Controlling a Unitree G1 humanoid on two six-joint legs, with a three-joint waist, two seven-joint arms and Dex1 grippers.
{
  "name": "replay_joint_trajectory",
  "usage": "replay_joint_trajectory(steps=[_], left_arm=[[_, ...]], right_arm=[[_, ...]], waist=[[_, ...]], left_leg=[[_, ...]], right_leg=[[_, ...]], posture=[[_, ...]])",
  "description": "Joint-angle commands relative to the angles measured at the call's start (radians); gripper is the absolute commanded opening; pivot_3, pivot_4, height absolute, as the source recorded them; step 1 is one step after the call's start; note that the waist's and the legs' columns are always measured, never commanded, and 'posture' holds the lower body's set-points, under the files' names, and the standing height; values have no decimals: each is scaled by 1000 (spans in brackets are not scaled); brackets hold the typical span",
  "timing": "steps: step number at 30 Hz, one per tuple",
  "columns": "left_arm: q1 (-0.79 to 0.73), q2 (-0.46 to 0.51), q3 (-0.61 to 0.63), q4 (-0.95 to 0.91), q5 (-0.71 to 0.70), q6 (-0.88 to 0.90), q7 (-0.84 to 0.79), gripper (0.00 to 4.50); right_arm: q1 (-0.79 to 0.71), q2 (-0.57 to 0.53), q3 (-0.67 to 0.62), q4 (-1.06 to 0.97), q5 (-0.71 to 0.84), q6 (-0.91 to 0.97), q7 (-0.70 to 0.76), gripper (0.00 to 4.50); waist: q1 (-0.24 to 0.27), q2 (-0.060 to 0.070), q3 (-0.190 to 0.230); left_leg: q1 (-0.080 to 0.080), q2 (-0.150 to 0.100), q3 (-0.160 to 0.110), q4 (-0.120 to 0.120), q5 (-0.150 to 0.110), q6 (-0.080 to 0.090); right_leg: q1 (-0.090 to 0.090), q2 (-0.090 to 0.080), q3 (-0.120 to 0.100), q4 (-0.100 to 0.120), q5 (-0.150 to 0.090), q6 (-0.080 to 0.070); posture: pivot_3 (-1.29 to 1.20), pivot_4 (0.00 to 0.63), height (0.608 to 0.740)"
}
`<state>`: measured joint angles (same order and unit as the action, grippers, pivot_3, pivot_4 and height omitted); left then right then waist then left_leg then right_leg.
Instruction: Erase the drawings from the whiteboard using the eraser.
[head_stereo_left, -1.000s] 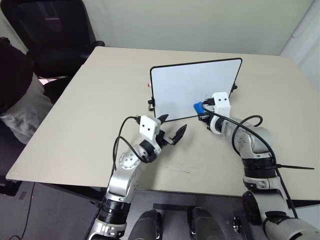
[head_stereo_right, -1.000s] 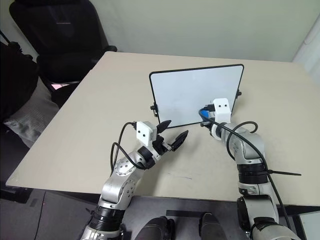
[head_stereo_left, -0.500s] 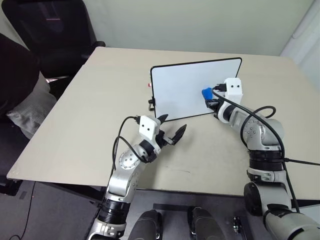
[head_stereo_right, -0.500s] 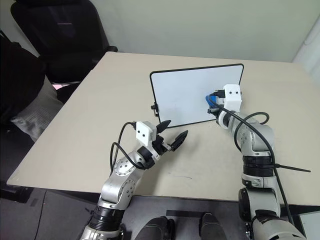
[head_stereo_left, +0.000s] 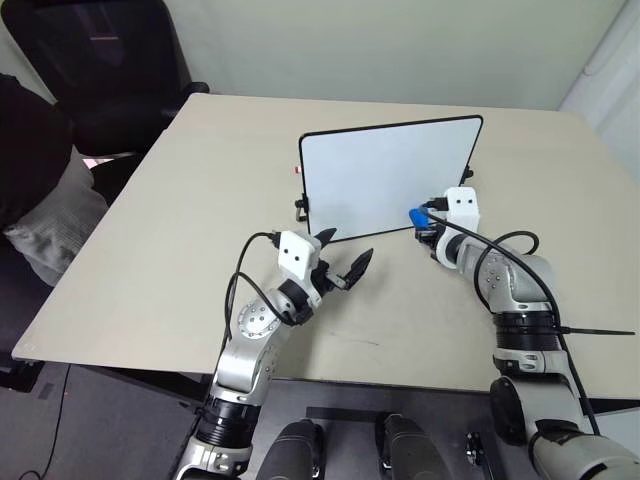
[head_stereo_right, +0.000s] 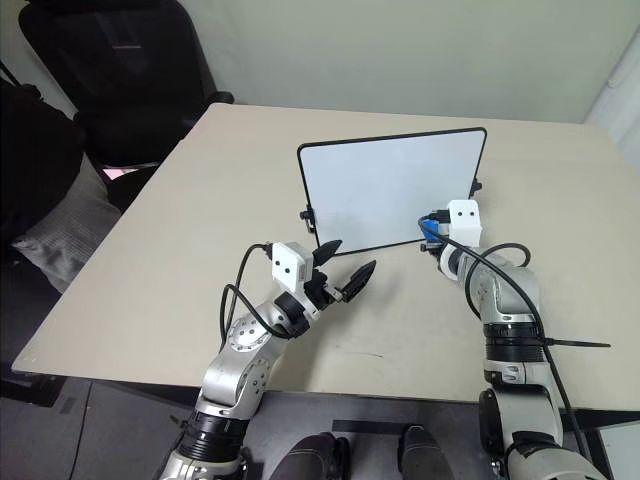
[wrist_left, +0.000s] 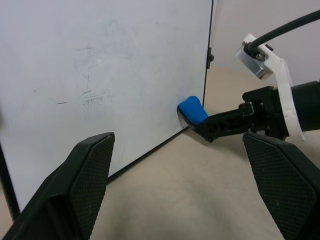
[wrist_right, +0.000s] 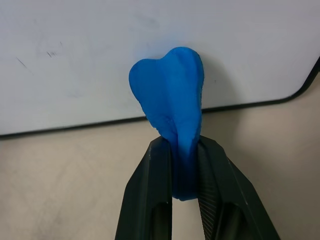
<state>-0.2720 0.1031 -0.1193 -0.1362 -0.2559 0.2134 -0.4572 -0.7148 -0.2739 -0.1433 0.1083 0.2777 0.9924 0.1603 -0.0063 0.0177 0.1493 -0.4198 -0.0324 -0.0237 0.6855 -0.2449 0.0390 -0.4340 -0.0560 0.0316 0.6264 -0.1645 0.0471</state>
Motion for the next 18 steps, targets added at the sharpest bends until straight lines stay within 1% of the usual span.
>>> replay_joint_trajectory(steps=[1, 5, 9, 13, 18], left_arm=[[-16, 0, 2, -33, -9, -19, -7, 4500], [-19, -2, 0, -26, -7, -24, -9, 4500], [-19, -7, -5, -21, -6, -29, -9, 4500], [-16, -10, -13, -24, -1, -33, -8, 4500], [-8, -13, -22, -33, 5, -33, -1, 4500]], right_arm=[[-80, -4, -52, -86, 38, -14, 4, 364], [-123, -8, -87, -112, 55, -9, 2, 364], [-113, -20, -101, -141, 61, 1, 2, 364], [-50, -31, -166, -228, 97, 72, -10, 364], [53, -118, -273, -386, 145, 253, -6, 364]], waist=[[0, 0, 0], [-3, 0, 0], [-2, 0, 0], [2, 0, 0], [14, 0, 0]], left_leg=[[0, 0, 0, -1, 1, 0], [0, 0, 0, -3, 3, -1], [0, 0, 0, -3, 4, 1], [0, 0, 0, -3, 4, 1], [0, 0, 0, -3, 4, 1]], right_leg=[[0, 0, 0, 0, 0, 0], [-1, 0, 0, 0, 1, -2], [-1, 0, 0, 0, 2, -3], [-1, 0, -1, 0, 2, -3], [0, -1, -2, -1, 2, -3]], posture=[[0, 150, 740], [0, 150, 740], [0, 150, 740], [0, 150, 740], [0, 150, 740]])
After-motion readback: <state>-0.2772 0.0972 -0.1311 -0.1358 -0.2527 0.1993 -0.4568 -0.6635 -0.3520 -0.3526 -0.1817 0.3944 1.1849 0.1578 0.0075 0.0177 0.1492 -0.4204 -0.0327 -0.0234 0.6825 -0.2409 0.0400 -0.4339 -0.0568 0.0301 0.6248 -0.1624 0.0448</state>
